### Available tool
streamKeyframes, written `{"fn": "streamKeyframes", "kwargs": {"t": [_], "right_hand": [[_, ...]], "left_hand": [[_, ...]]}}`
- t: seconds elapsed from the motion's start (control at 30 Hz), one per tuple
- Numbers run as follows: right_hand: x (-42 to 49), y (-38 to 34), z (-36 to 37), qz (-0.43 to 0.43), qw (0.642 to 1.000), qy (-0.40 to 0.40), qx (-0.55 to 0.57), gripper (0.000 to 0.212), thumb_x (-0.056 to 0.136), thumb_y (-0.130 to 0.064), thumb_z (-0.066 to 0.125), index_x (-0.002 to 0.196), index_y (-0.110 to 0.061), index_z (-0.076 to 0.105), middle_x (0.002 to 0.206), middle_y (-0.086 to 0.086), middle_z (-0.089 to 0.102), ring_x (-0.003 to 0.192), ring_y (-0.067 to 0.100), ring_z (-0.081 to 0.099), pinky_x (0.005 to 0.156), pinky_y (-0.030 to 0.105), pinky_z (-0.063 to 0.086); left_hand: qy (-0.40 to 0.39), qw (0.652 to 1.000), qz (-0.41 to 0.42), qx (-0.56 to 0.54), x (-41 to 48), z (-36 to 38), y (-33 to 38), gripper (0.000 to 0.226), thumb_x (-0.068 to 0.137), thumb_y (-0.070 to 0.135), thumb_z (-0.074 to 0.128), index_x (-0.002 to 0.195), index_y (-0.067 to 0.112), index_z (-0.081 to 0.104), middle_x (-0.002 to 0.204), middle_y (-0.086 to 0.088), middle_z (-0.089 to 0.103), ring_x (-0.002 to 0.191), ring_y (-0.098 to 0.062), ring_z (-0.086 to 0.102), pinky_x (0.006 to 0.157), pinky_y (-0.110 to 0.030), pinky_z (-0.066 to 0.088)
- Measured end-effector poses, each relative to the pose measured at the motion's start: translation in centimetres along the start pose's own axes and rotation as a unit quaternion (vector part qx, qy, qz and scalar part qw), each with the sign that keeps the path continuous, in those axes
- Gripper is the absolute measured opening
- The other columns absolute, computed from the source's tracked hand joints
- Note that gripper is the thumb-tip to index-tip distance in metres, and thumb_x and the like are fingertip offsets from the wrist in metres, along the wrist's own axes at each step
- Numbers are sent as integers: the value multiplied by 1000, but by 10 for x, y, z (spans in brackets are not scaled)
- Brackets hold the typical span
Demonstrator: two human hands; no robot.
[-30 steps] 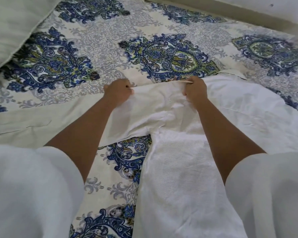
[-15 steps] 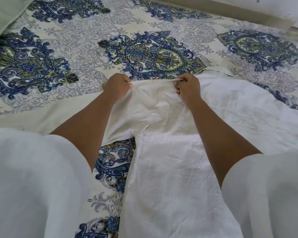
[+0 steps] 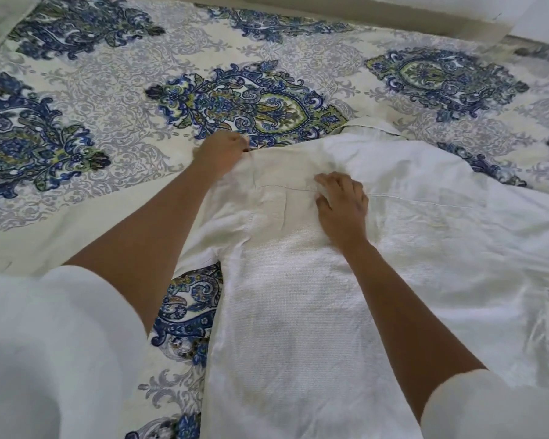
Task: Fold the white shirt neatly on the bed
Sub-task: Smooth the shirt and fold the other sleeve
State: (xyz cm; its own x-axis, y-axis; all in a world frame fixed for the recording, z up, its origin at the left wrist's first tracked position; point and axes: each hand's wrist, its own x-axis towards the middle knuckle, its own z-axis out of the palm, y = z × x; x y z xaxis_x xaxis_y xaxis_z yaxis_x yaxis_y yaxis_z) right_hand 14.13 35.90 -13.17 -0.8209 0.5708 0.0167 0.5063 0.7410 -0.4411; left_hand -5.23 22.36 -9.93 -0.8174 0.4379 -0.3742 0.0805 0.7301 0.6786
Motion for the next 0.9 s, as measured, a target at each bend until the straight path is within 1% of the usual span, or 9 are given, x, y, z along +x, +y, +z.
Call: {"fn": "streamKeyframes", "kwargs": {"t": [0.07, 0.17, 0.3, 0.4, 0.5, 0.57, 0.67, 0.8, 0.9], "right_hand": [[8, -1, 2, 0, 1000, -10, -25, 40, 92, -26, 49, 131, -29, 50, 130, -1, 47, 121, 24, 37, 100, 37, 28], [11, 3, 9, -24, 997, 5, -79, 41, 92, -33, 45, 133, -32, 48, 127, 1, 47, 117, 25, 39, 97, 40, 30], [9, 5, 14, -31, 995, 40, -89, 43, 90, -36, 41, 132, -31, 50, 123, 2, 51, 114, 26, 44, 94, 40, 33], [15, 2, 6, -9, 997, -19, -79, 42, 92, -36, 46, 134, -36, 46, 128, 0, 44, 120, 24, 36, 99, 38, 27], [42, 2, -18, 31, 990, -132, 38, 37, 94, -32, 48, 131, -34, 51, 128, 5, 42, 122, 26, 35, 103, 41, 29], [54, 2, -34, 47, 978, -142, 144, 31, 96, -22, 46, 123, -22, 60, 121, 8, 47, 118, 24, 41, 104, 41, 35], [49, 0, -36, -10, 998, -65, 22, 29, 96, -16, 41, 114, -14, 64, 118, 10, 52, 113, 25, 43, 96, 38, 39], [39, -4, -24, -47, 997, -24, -60, 24, 94, -25, 46, 106, -12, 62, 114, 7, 54, 109, 24, 46, 92, 36, 35], [32, -12, -24, -82, 994, -72, -31, 25, 89, -35, 56, 100, -13, 60, 104, 3, 53, 102, 19, 46, 92, 35, 35]], "left_hand": [[-25, 999, 24, -5, 2, 14, 19, 30, 96, 30, 47, 98, 6, 65, 87, -16, 58, 77, -30, 57, 64, -27, 34], [-71, 997, 28, 25, 12, 25, 40, 9, 94, 23, 50, 92, 16, 54, 94, -7, 52, 88, -19, 49, 65, -23, 38], [-132, 991, 21, 7, 20, 24, 39, 14, 89, 16, 60, 75, 17, 58, 72, 2, 50, 73, -12, 47, 66, -21, 38], [-137, 989, 8, -61, 20, 21, 33, 22, 86, 9, 64, 66, 12, 55, 67, -2, 48, 71, -11, 45, 66, -21, 35], [-139, 989, -9, -54, 18, 19, 38, 19, 89, 13, 60, 71, 16, 53, 74, 3, 50, 70, -7, 47, 66, -16, 38], [-144, 984, -41, -100, 21, 16, 35, 11, 88, 17, 61, 80, 11, 55, 83, -3, 55, 76, -14, 53, 74, -22, 45], [-156, 971, -74, -168, 25, 12, 24, 18, 85, 23, 63, 94, 9, 57, 94, -14, 52, 89, -27, 51, 83, -39, 43], [-169, 969, -86, -158, 30, 14, 18, 19, 69, 29, 72, 76, 13, 64, 89, -13, 55, 90, -27, 50, 84, -40, 38], [-190, 966, -91, -149, 27, 11, 20, 14, 69, 24, 75, 60, 19, 65, 76, -6, 54, 81, -25, 49, 80, -36, 36]]}}
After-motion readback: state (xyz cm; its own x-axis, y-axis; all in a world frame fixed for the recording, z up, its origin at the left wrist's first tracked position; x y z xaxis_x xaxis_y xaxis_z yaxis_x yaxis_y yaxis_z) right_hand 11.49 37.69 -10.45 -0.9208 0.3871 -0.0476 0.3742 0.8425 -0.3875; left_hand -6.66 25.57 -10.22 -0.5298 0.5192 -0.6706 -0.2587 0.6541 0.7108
